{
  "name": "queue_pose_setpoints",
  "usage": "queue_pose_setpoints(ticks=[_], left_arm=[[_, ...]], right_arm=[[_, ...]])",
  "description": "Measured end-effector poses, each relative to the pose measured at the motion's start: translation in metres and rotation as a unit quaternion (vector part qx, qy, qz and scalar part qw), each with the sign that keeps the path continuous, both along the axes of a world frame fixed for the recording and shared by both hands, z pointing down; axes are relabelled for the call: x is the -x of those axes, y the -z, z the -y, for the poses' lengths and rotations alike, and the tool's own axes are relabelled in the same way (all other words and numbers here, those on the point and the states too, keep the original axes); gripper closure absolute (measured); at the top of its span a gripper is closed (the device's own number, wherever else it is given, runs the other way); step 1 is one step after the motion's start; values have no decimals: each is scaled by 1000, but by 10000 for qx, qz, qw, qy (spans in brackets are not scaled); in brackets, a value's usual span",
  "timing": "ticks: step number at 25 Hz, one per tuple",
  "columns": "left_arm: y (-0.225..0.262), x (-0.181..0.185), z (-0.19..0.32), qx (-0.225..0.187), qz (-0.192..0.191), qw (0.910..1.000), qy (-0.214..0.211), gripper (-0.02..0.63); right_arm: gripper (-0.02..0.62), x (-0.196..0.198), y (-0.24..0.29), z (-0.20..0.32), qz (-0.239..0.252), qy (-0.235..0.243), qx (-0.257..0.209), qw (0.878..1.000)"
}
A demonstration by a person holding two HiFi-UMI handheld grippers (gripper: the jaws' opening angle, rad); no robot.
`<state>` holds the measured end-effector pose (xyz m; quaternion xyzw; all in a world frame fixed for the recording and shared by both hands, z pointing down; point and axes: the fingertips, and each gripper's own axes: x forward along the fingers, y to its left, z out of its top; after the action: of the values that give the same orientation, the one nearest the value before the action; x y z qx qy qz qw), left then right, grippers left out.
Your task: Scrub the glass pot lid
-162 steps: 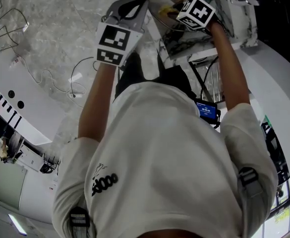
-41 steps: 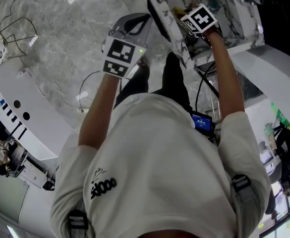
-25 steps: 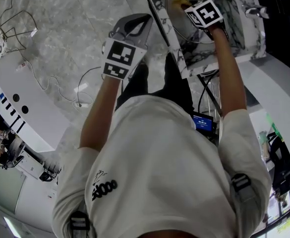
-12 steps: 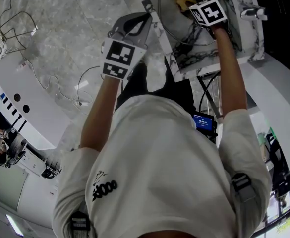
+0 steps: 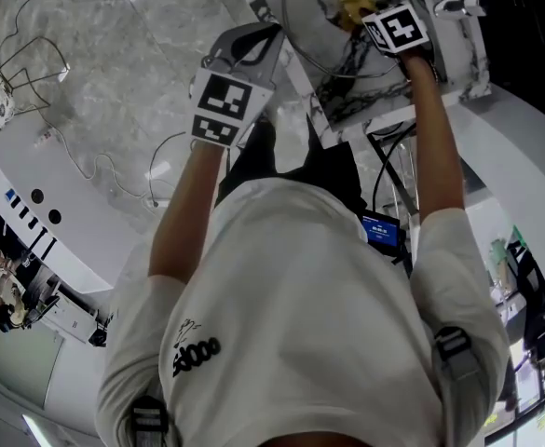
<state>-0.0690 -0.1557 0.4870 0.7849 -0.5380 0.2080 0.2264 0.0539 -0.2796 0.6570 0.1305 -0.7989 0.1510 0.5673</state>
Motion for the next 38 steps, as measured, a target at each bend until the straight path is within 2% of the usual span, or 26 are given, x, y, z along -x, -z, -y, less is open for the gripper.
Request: queue_pose_setpoints(ticks=[7, 10, 14, 17, 29, 38], left_arm=[[7, -8, -15, -69, 30, 9999, -125, 595], [10, -11, -23, -106, 42, 9998, -189, 595], [17, -15, -35, -180, 71, 9994, -293, 595], [21, -19, -46, -251, 81, 9990, -369, 595], [59, -14, -79, -714, 205, 9958, -541, 595], [113, 4, -84, -1362, 331, 9886, -551, 595]], right_arm=[[549, -28, 1, -17, -346, -128, -74, 9993], [549, -30, 3, -33, -339, -143, 14, 9993], [549, -25, 8, -64, -319, 92, 394, 9987], [549, -21, 18, -86, -169, 181, 404, 9989], [549, 9, 104, -128, 577, 8, -643, 9963], [549, 17, 185, -137, 1165, -379, -1608, 9794]])
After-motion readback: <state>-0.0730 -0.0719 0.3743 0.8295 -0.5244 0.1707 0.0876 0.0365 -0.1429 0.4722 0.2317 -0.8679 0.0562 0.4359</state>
